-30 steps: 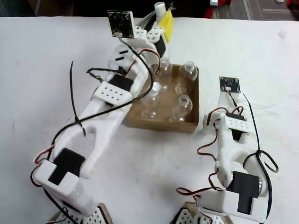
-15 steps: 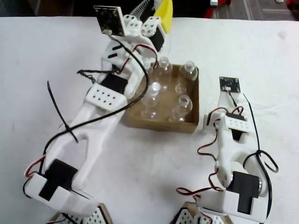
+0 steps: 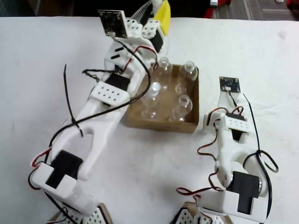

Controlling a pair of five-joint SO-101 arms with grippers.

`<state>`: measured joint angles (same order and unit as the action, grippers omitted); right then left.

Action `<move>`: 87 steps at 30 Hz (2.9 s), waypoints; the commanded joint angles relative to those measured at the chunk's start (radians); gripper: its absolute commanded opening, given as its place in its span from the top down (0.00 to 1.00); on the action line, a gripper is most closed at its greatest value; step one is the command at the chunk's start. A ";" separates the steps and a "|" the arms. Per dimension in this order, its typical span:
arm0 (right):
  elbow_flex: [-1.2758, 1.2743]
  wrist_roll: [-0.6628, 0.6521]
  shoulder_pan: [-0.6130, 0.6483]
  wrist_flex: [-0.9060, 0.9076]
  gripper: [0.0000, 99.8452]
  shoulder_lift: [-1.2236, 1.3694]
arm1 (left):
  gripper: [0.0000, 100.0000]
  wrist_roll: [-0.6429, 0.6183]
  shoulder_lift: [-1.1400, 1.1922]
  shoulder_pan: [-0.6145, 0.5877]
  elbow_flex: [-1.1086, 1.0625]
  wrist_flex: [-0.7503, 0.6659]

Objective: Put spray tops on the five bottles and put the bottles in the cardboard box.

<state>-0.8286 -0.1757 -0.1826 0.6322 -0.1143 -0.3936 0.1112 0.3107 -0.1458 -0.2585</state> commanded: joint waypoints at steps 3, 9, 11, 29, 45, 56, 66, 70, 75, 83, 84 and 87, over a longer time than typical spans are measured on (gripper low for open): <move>0.041 -0.009 0.010 -0.015 0.82 -0.007 | 0.98 0.009 -0.018 -0.004 0.008 0.044; 0.041 -0.009 0.010 -0.015 0.82 -0.007 | 0.98 0.009 -0.016 -0.008 0.006 0.048; 0.041 -0.009 0.010 -0.015 0.82 -0.007 | 0.98 0.009 -0.012 -0.010 0.005 0.048; 0.041 -0.009 0.010 -0.015 0.82 -0.007 | 0.98 0.012 -0.005 0.007 -0.101 0.040; 0.041 -0.009 0.010 -0.015 0.82 -0.007 | 0.97 0.149 0.044 0.039 -0.132 0.031; 0.041 -0.009 0.010 -0.015 0.82 -0.007 | 0.97 0.147 0.088 0.041 -0.143 -0.081; 0.041 -0.009 0.010 -0.015 0.82 -0.007 | 0.97 0.146 0.088 0.041 -0.143 -0.080; 0.041 -0.009 0.010 -0.015 0.82 -0.007 | 0.97 0.144 0.088 0.041 -0.144 -0.078; 0.041 -0.009 0.010 -0.015 0.82 -0.007 | 0.97 0.144 0.088 0.041 -0.144 -0.078; 0.043 -0.009 0.010 -0.015 0.82 -0.007 | 0.97 0.144 0.088 0.041 -0.144 -0.078; 0.043 -0.009 0.010 -0.015 0.82 -0.007 | 0.97 0.144 0.088 0.041 -0.144 -0.078; 0.043 -0.009 0.010 -0.015 0.82 -0.007 | 0.97 0.144 0.087 0.041 -0.144 -0.069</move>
<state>-0.8286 -0.1757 -0.1826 0.6322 -0.1143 -0.2555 0.2140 0.3399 -0.2961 -0.3153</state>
